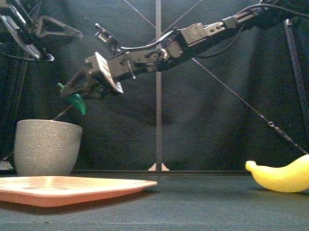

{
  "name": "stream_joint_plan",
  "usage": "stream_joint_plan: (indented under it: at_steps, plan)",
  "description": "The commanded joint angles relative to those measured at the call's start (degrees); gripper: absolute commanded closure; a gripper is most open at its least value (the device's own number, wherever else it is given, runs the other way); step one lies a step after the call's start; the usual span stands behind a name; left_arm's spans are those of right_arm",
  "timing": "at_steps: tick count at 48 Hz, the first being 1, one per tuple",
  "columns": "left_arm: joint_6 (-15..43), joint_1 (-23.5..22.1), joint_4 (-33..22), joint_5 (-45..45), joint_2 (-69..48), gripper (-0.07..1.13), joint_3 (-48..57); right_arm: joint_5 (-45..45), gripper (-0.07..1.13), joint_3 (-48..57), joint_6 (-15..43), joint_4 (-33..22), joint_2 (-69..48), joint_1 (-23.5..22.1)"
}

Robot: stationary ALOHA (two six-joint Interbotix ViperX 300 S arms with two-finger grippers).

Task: Pick the green pepper then place it in the grey bowl
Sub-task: Drop green pepper in the grey bowl and return to neutral

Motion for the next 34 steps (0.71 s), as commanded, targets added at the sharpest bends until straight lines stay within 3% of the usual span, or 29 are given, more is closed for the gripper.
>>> stream_joint_plan:
  at_steps: [1, 16, 34]
  plan:
    - [0.1, 0.3, 0.1, -0.4, 0.2, 0.96, -0.7, 0.1, 0.35, -3.3, 0.1, 1.1, -0.1, 0.4]
    - [0.0, 0.4, 0.1, -0.4, 0.2, 0.96, -0.7, 2.9, 0.14, -6.4, 0.1, 1.5, 2.5, 0.6]
    - [0.0, 0.4, 0.0, -0.2, 0.2, 0.96, -0.6, 3.3, 0.13, 1.4, -0.2, -1.3, -3.6, 0.8]
